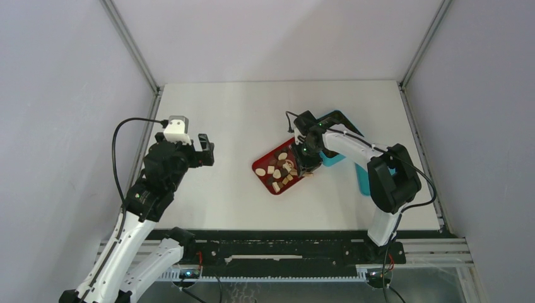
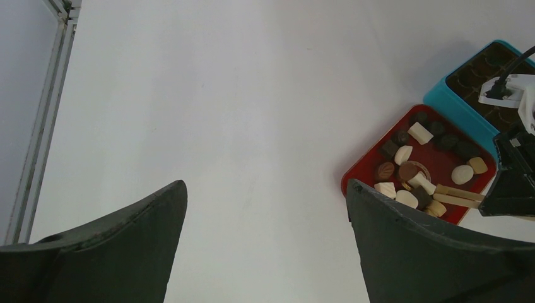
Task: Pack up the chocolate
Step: Pick up the fake chocolate from the plate, then place the fake chocolate in the packing box.
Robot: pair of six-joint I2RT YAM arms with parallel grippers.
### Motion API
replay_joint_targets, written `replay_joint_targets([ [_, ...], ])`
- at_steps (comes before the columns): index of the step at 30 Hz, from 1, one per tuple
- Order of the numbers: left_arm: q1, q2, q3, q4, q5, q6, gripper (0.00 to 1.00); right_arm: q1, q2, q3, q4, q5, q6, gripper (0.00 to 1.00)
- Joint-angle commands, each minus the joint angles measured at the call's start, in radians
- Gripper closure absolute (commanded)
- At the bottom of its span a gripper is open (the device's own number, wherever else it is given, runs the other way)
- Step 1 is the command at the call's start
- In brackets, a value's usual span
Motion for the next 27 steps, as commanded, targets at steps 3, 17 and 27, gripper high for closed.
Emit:
replay_joint_targets([
  [3, 0.01, -0.009, -0.017, 0.022, 0.011, 0.0, 0.0, -0.028, -0.101, 0.0, 0.018, 0.008, 0.006, 0.88],
  [17, 0.01, -0.041, -0.01, 0.003, -0.004, -0.008, 0.0, -0.202, -0.194, 0.059, -0.039, 0.153, -0.02, 0.89],
  [27, 0.01, -0.163, -0.073, 0.023, -0.097, -0.029, 0.0, -0.301, -0.062, 0.23, -0.062, 0.312, -0.012, 0.89],
])
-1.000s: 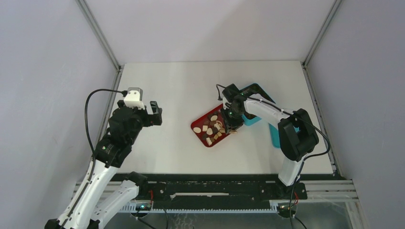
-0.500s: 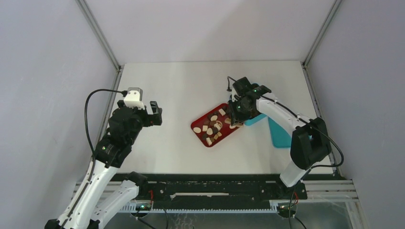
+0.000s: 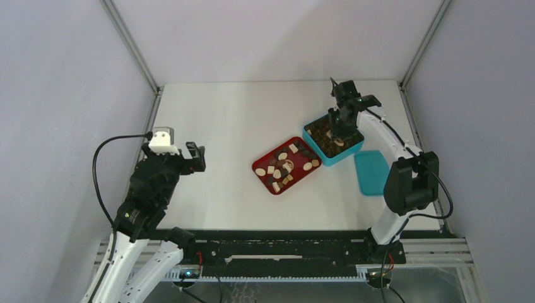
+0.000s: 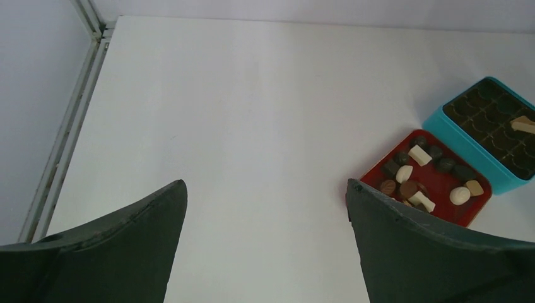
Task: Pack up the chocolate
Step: Place the fake chocolate in the packing box.
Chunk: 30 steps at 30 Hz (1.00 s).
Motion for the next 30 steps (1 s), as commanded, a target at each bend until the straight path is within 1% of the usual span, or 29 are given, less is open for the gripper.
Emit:
replay_joint_targets([
  [1, 0.009, -0.04, -0.048, 0.042, -0.062, -0.021, 0.0, -0.022, 0.065, 0.106, 0.004, 0.09, -0.004, 0.89],
  [6, 0.009, -0.096, -0.097, 0.105, -0.121, -0.03, 0.0, -0.045, 0.158, 0.208, 0.005, 0.108, 0.0, 0.89],
  [10, 0.009, -0.146, -0.172, 0.184, -0.142, -0.019, 0.0, -0.059, 0.236, 0.27, -0.001, 0.119, 0.003, 0.88],
  [16, 0.008, -0.189, -0.215, 0.243, -0.152, 0.018, 0.0, -0.069, 0.312, 0.31, -0.01, 0.13, 0.007, 0.86],
  [20, 0.008, -0.25, -0.251, 0.29, -0.153, 0.056, 0.0, -0.07, 0.335, 0.316, -0.002, 0.134, 0.007, 0.8],
  [23, 0.009, -0.311, -0.296, 0.355, -0.15, 0.08, 0.0, -0.07, 0.344, 0.32, 0.0, 0.14, 0.007, 0.73],
  [26, 0.009, -0.359, -0.342, 0.408, -0.153, 0.098, 0.0, -0.07, 0.337, 0.321, 0.001, 0.138, 0.008, 0.68],
  [30, 0.01, -0.368, -0.353, 0.419, -0.152, 0.098, 0.0, -0.07, 0.309, 0.308, 0.004, 0.141, 0.007, 0.6],
])
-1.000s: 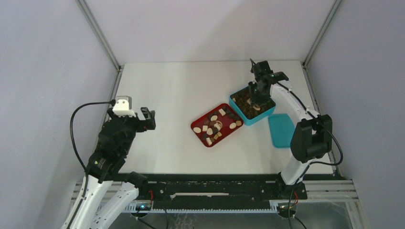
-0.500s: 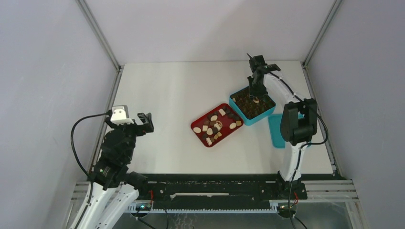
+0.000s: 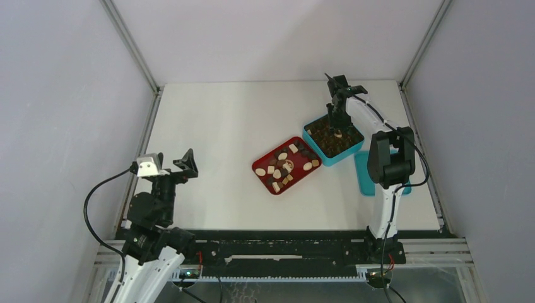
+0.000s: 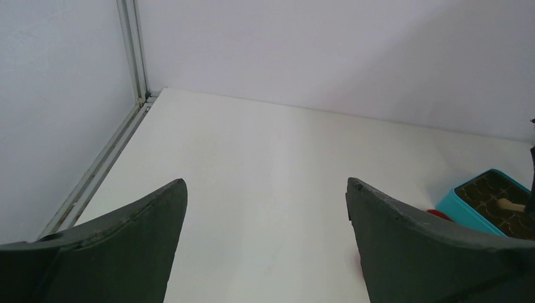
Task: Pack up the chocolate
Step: Place the fake chocolate in the packing box.
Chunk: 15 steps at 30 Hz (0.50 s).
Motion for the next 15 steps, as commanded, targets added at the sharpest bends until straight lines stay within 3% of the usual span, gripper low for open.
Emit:
replay_joint_targets([
  [1, 0.008, 0.003, -0.013, 0.08, -0.01, 0.029, 0.0, -0.005, -0.053, 0.028, 0.019, 0.016, 0.006, 0.59],
  [6, 0.009, 0.028, 0.003, 0.056, 0.005, 0.014, 0.0, -0.005, -0.089, 0.0, 0.031, 0.014, 0.003, 0.54],
  [15, 0.011, 0.035, 0.0, 0.049, 0.008, 0.012, 0.0, 0.019, -0.212, -0.067, 0.043, -0.013, -0.003, 0.55],
])
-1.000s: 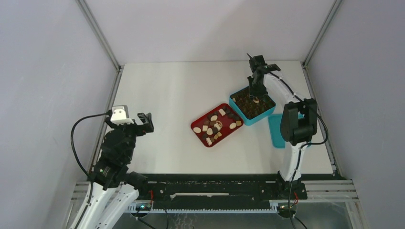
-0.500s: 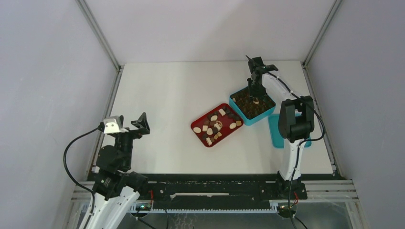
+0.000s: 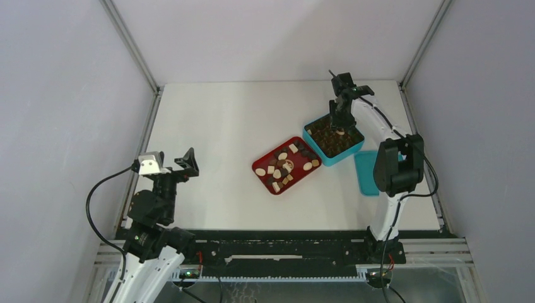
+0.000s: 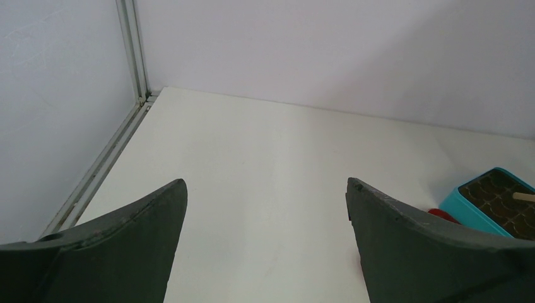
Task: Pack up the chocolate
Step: Place the fake chocolate in the packing box, then pick up the fake chocolate from the plate.
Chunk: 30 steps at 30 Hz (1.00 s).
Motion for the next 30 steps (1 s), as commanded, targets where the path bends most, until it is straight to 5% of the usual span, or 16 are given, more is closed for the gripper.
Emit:
replay_joint_targets([
  [1, 0.01, 0.015, 0.006, 0.022, 0.008, 0.004, 0.0, 0.022, -0.135, -0.035, 0.031, -0.018, -0.004, 0.55],
  [16, 0.016, 0.054, 0.02, 0.002, 0.022, -0.01, 0.0, 0.206, -0.319, -0.224, 0.024, -0.136, -0.018, 0.56],
  [30, 0.017, 0.061, 0.027, -0.015, 0.032, -0.009, 0.0, 0.342, -0.225, -0.233, 0.051, -0.291, -0.028, 0.59],
])
